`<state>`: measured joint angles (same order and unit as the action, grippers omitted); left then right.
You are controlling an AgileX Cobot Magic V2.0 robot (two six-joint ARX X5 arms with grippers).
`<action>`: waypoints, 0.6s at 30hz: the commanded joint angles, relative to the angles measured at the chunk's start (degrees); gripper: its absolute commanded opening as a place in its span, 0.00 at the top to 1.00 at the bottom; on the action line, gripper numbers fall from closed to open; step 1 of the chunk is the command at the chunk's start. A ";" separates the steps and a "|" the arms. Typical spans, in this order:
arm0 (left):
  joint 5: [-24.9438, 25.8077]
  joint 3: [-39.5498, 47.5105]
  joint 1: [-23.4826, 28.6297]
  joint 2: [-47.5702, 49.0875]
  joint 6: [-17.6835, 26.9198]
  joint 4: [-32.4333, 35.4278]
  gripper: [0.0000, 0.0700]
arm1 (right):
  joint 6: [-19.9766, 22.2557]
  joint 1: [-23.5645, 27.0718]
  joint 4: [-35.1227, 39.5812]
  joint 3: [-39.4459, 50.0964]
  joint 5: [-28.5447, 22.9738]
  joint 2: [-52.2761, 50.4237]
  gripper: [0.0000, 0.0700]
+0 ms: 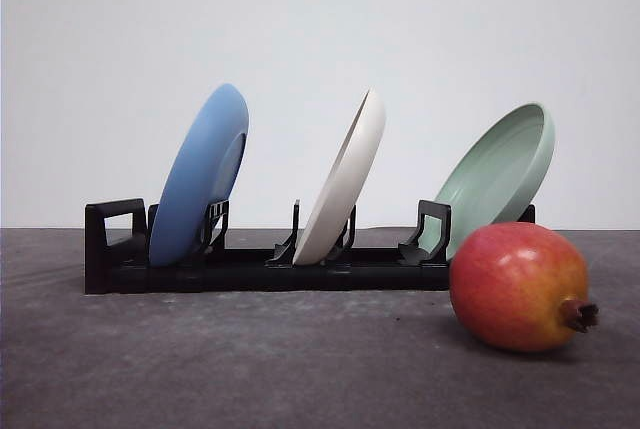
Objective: Place pomegranate in white plate
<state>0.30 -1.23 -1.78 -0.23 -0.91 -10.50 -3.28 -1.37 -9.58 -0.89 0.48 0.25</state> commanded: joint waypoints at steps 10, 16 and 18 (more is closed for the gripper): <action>0.26 -6.56 -0.32 -3.54 -12.01 -2.44 1.00 | -18.32 -0.02 -1.02 -6.79 2.27 1.27 1.00; 6.09 -16.55 -2.04 -12.91 -13.72 -4.49 1.00 | -18.15 -0.02 -7.69 -21.15 6.50 9.91 1.00; 9.28 -21.10 -2.72 -17.11 -13.56 -6.56 1.00 | -15.94 0.00 -9.50 -26.33 9.61 14.14 1.00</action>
<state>8.03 -19.81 -4.28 -15.80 -14.05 -17.08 -20.59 -1.39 -19.16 -24.97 9.09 12.87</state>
